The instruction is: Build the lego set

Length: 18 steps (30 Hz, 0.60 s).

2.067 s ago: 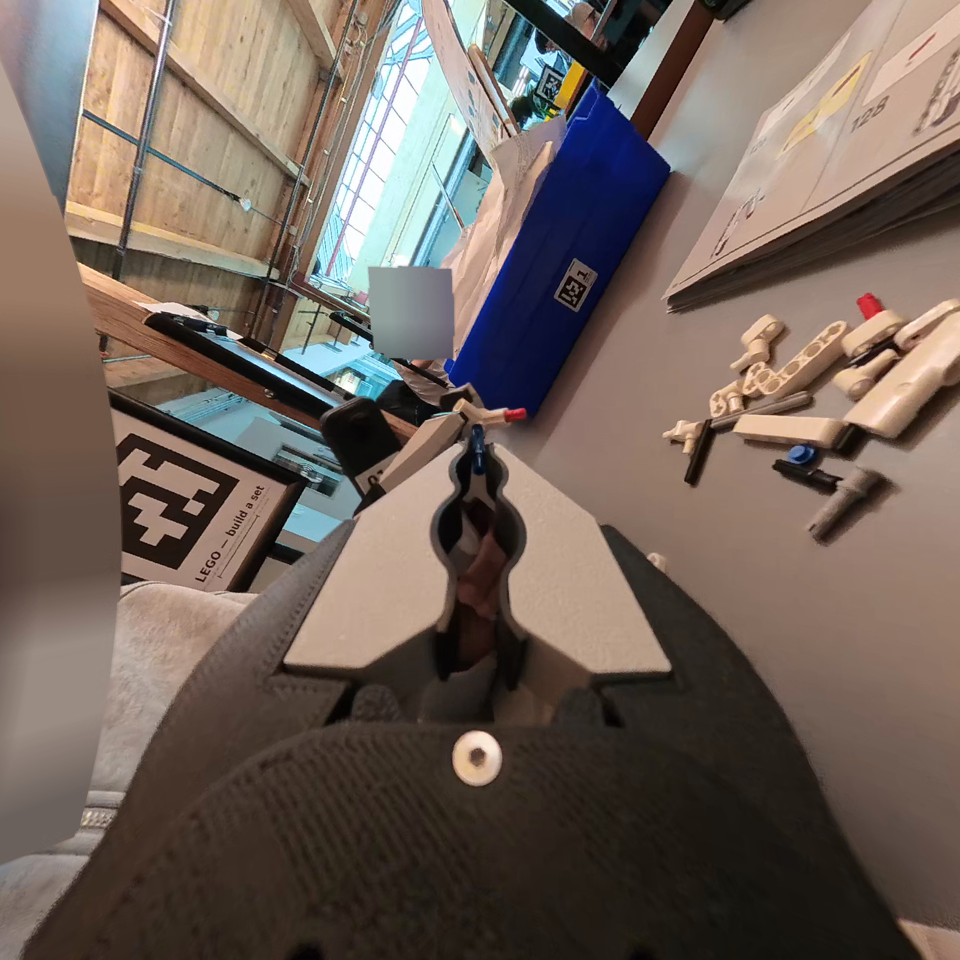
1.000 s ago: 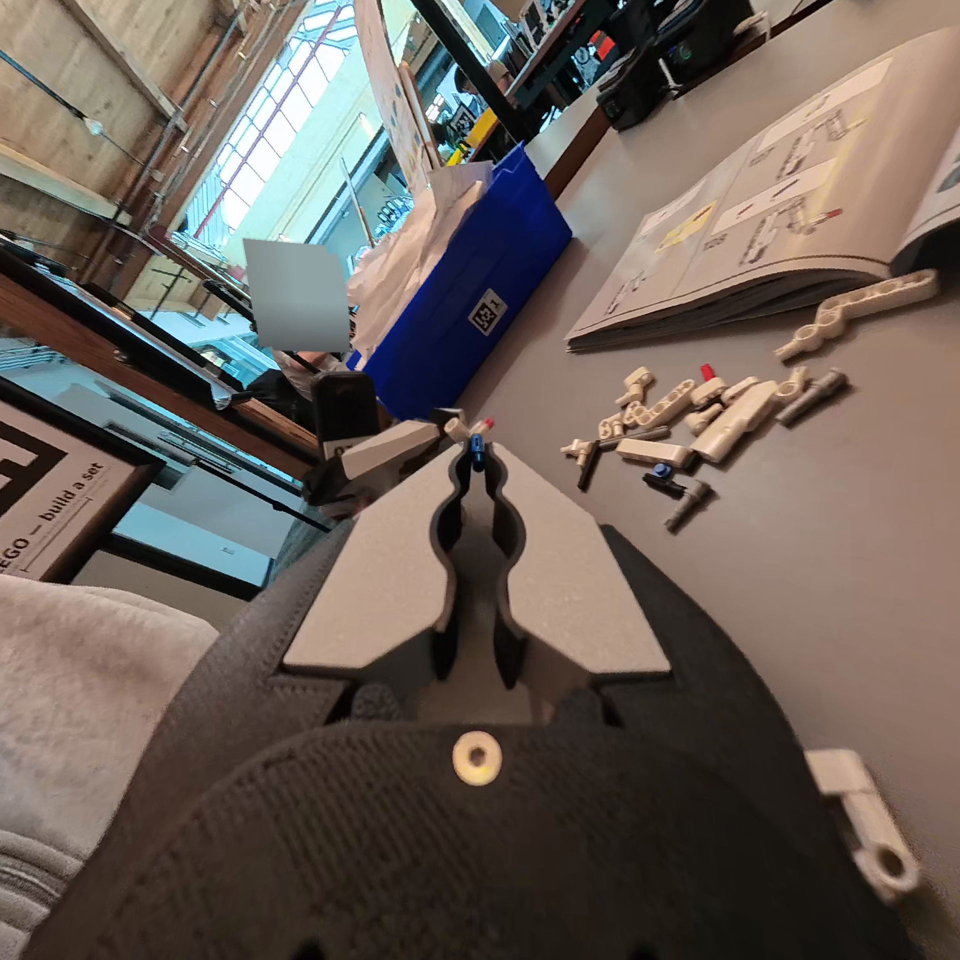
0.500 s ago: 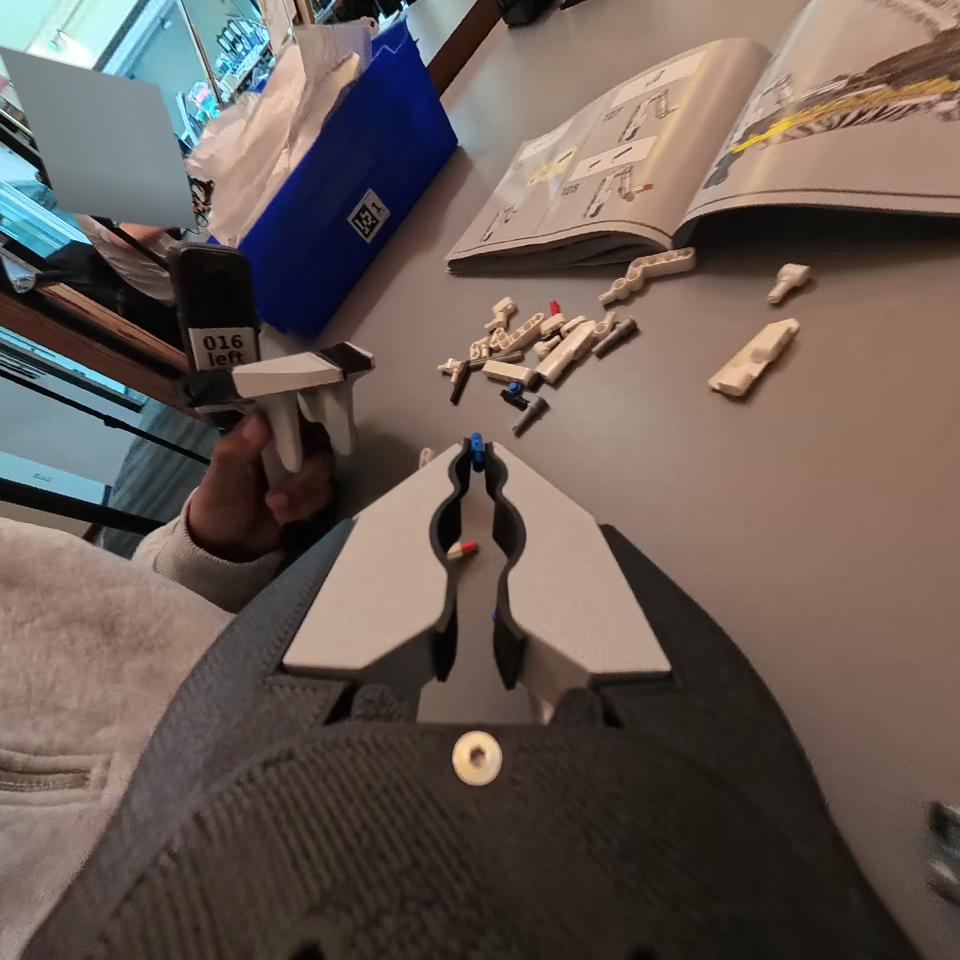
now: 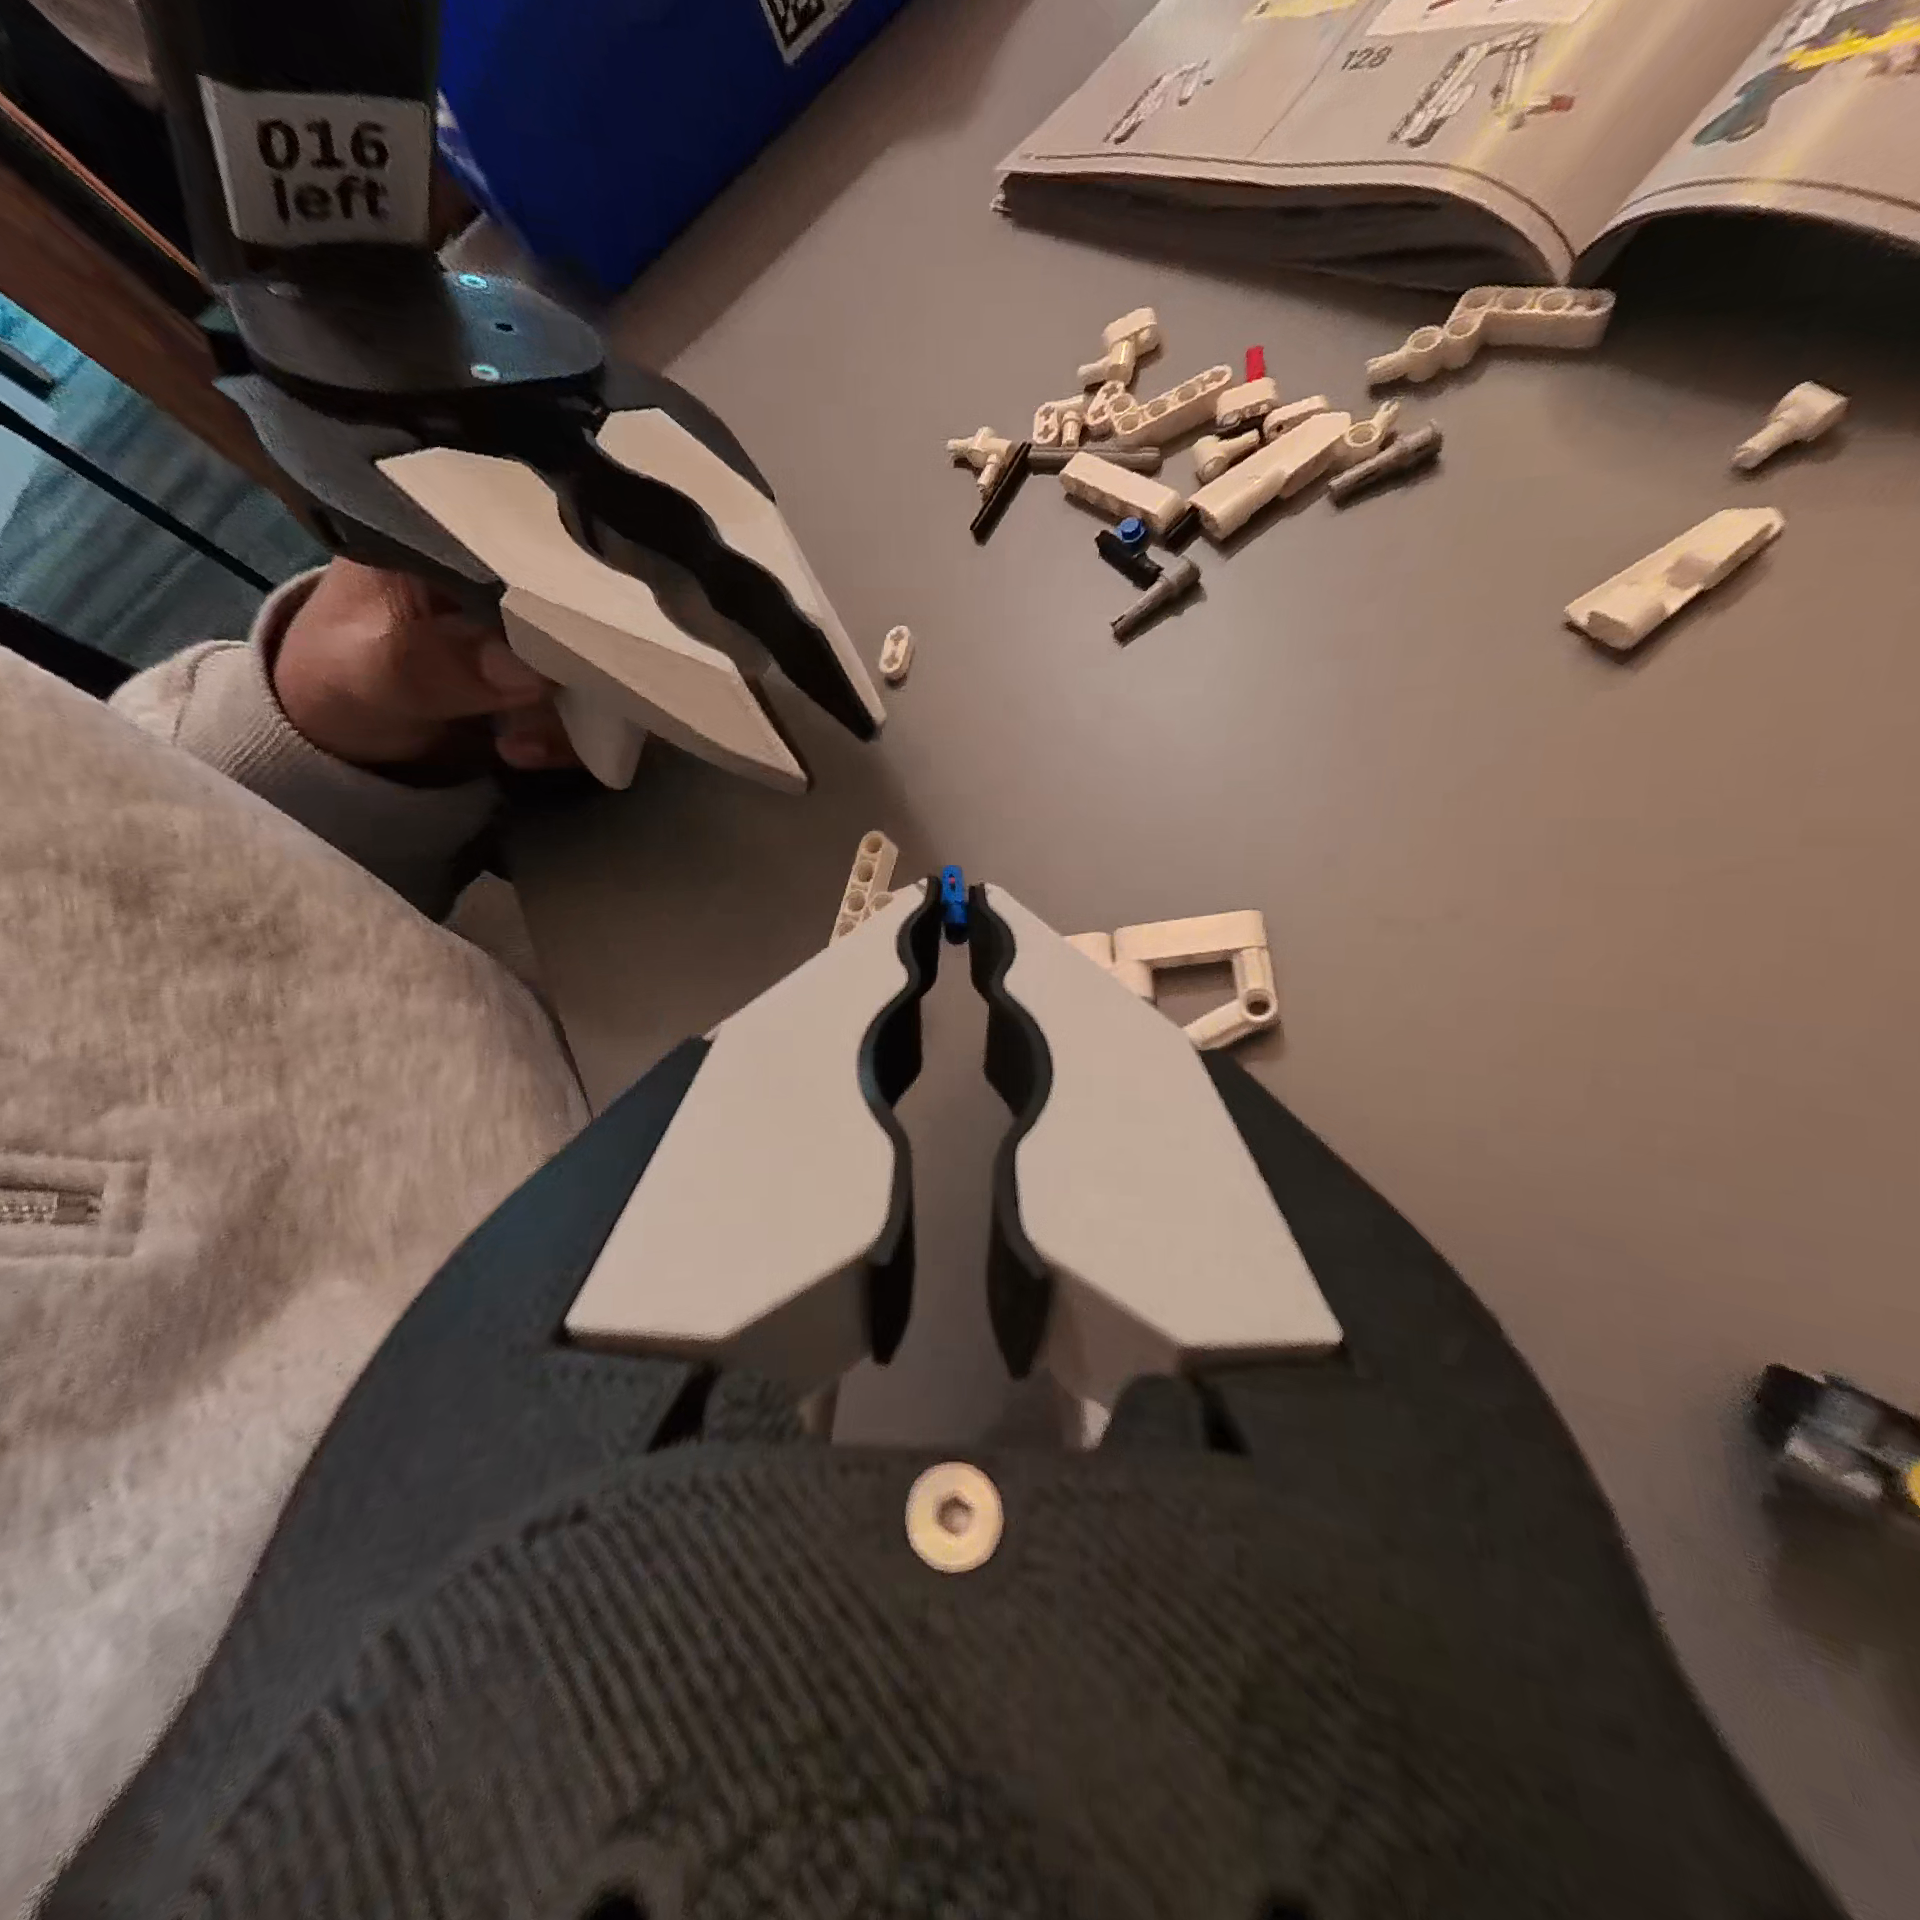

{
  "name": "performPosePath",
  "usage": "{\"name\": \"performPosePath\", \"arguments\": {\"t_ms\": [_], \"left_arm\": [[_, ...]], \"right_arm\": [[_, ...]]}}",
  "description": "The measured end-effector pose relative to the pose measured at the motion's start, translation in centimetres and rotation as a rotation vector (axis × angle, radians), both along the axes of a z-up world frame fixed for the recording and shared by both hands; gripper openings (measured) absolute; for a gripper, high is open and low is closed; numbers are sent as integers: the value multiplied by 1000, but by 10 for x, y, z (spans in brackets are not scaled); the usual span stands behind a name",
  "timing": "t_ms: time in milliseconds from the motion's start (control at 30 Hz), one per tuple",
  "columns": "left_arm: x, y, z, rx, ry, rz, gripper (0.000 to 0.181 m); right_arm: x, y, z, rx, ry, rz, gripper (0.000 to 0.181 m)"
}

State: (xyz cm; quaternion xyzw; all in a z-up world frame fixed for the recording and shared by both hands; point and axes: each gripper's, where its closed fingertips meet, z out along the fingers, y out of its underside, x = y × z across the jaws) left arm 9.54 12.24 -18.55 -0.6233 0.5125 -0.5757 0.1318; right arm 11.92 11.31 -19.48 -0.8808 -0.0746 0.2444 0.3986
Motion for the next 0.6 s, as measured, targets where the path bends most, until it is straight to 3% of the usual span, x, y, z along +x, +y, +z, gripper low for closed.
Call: {"name": "performPosePath", "arguments": {"t_ms": [267,600], "left_arm": [[1,-3,0,20,-1,-2,24],[3,-19,-37,272,236,-1,24]], "right_arm": [[1,-2,6,32,30,-11,4],[-3,-33,-7,43,56,-21,3]]}}
